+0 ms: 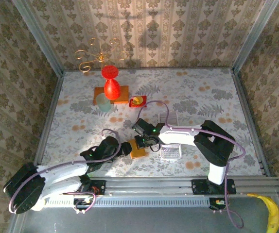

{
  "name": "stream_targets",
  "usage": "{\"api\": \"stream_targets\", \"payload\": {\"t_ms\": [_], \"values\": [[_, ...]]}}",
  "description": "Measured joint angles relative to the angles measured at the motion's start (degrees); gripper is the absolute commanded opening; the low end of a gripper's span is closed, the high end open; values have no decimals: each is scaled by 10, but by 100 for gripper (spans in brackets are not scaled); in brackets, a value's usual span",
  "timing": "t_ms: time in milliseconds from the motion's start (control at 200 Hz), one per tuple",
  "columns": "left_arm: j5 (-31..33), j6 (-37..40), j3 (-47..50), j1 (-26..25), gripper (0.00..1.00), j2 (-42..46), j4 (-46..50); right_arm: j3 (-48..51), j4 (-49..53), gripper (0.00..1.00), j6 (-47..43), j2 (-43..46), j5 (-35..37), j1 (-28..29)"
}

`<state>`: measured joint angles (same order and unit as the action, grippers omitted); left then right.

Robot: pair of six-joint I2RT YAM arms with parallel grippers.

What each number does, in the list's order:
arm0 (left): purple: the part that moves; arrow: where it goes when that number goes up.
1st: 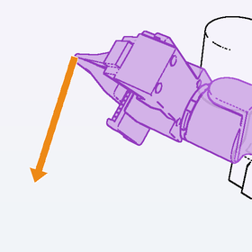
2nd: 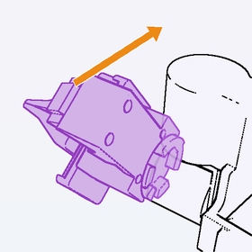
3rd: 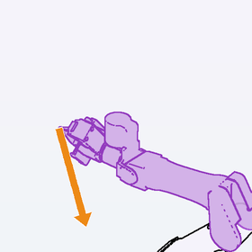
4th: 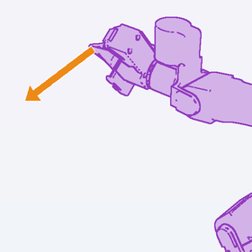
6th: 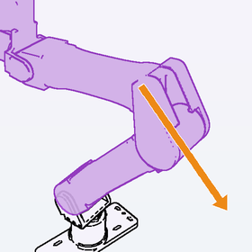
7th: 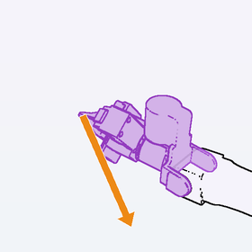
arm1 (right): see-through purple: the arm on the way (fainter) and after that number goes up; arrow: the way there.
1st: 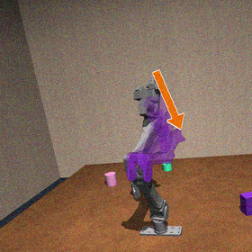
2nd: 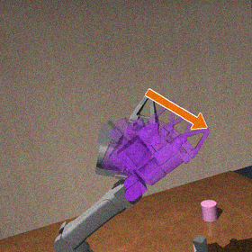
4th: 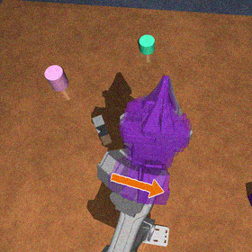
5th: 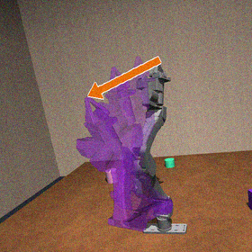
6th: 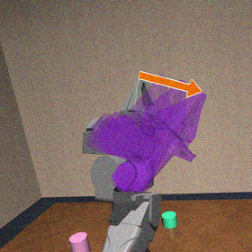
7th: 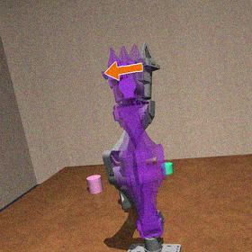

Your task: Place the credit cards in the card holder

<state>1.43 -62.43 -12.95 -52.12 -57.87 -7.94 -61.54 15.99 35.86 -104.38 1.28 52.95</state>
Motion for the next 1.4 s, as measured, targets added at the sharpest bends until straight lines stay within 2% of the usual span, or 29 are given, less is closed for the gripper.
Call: {"api": "stream_targets", "payload": {"t_ms": [305, 425, 520, 605, 770, 910, 1050, 1155, 1280, 1400], "values": [[-20, -15, -19, -22, 46, -100, -80, 23, -32, 0, 13, 10, -8, -6], [-19, -23, -20, -26, 39, -113, -98, 33, -45, 0, 21, 15, -13, -9], [-19, -29, -20, -28, 39, -116, -103, 44, -58, 0, 26, 20, -16, -12], [-18, -36, -20, -30, 27, -116, -109, 53, -68, 0, 33, 24, -17, -15], [-16, -40, -20, -30, 18, -105, -121, 67, -83, 0, 41, 32, -17, -18], [-17, -42, -20, -30, 0, -97, -132, 82, -99, 0, 49, 43, -21, -21], [-17, -32, -20, -31, 0, -76, -130, 99, -106, 0, 50, 66, -25, -24], [-16, -14, -21, -31, 0, -37, -111, 115, -102, 10, 50, 109, -26, -28], [-10, 25, -34, -31, 0, 17, -78, 123, -89, 28, 50, 179, -27, -29], [-5, 66, -51, -31, 0, 61, -59, 123, -83, 37, 46, 244, -40, -29]]}}
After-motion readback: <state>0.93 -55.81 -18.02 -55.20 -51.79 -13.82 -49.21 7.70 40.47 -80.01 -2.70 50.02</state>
